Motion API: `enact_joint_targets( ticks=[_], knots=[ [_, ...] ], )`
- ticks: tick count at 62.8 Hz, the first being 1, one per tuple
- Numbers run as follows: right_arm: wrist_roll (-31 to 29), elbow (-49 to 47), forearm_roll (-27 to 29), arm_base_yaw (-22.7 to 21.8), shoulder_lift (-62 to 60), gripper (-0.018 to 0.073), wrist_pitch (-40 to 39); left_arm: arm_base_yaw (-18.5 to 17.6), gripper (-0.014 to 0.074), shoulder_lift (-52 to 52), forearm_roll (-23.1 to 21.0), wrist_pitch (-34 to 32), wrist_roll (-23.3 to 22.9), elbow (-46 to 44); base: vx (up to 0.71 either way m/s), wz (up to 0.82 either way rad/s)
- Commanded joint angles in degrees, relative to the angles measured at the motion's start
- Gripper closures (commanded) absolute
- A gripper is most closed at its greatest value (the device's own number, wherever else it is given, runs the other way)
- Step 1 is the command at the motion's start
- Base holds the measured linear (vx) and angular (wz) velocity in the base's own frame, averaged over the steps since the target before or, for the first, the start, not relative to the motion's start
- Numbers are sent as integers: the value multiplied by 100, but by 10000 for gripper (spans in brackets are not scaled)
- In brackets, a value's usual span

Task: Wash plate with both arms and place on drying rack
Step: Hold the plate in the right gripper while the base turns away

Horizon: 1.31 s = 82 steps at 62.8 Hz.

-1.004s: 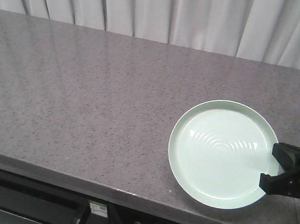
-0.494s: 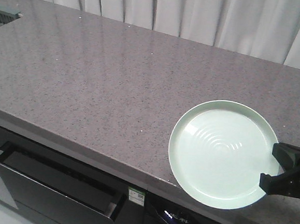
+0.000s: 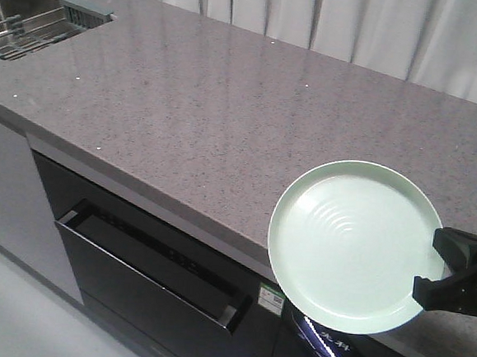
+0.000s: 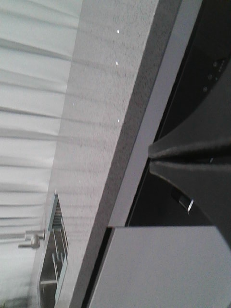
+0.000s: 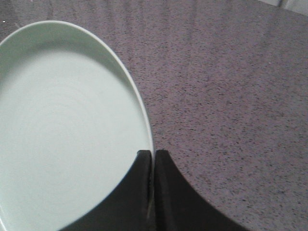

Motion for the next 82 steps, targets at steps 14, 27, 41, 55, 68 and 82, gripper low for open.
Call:
enact_joint_targets(
  ticks=[14, 27, 41, 55, 68, 82],
  knots=[
    [-38, -168, -18, -19, -62, 568, -403, -7, 602, -94, -45, -398, -49, 86, -8, 33],
    [-38, -168, -18, -19, -62, 568, -403, -7, 602, -94, -45, -398, -49, 86, -8, 31],
    [-38, -168, -18, -19, -62, 568, -409, -7, 602, -94, -45, -398, -49, 86, -6, 25],
    [-38, -168, -18, -19, -62, 568, -409, -7, 602, -94, -45, -398, -49, 86, -5, 20],
    [-38, -168, -18, -19, -62, 568, -409, -7, 602, -94, -45, -398, -49, 86, -6, 23],
    [-38, -168, -18, -19, -62, 568, -409, -7, 602, -94, -45, -398, -49, 86, -7, 26]
  ],
)
